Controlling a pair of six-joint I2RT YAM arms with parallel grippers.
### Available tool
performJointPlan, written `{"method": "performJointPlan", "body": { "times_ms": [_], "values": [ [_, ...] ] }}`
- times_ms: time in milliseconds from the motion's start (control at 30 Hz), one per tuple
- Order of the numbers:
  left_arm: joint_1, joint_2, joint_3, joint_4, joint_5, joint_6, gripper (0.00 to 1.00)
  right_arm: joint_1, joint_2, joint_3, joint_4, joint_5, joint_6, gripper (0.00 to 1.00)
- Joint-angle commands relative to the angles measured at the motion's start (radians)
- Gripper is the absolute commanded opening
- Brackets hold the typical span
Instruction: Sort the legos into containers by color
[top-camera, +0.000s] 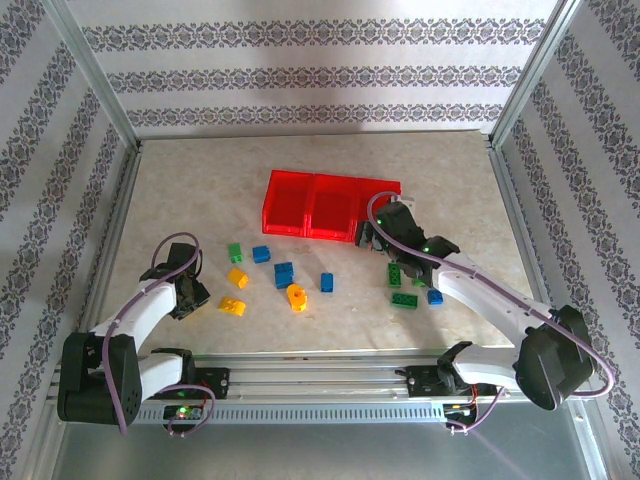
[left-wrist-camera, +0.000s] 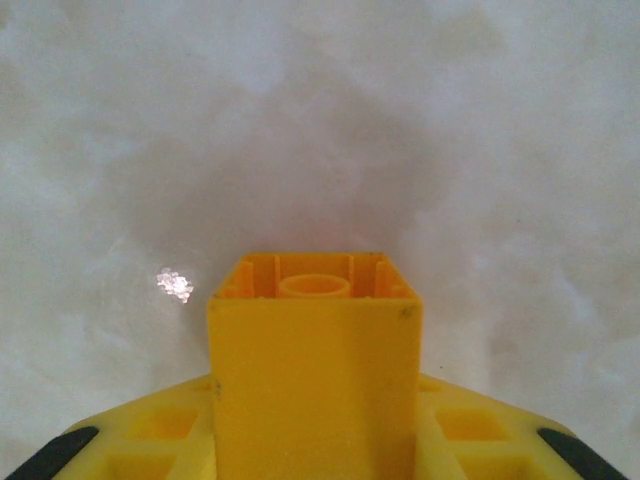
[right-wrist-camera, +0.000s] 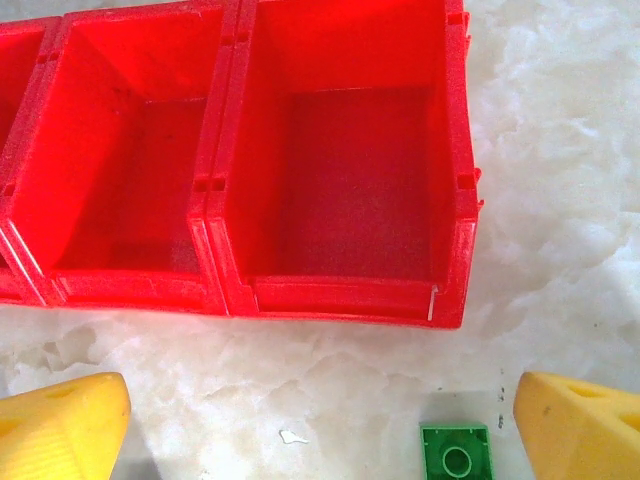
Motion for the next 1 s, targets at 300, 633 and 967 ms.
{"method": "performJointPlan", "body": {
  "times_ms": [300, 633, 967],
  "values": [
    [-0.193, 0.035, 0.154, 0.247, -0.012, 0.076, 0.32, -0.003, -0.073, -0.05, -0.044, 0.126, 0.083, 0.98],
    [-0.382, 0.258, 0.461, 0.286, -0.071, 0.198, 0.32, -0.032, -0.144, -0.102, -0.114, 0.158, 0.167, 0.98],
    [-0.454, 0.514, 0.725, 0.313, -0.033, 0.297, 0.32, -0.126, -0.278, -0.177, -0.243, 0.14, 0.226, 0.98]
  ]
}}
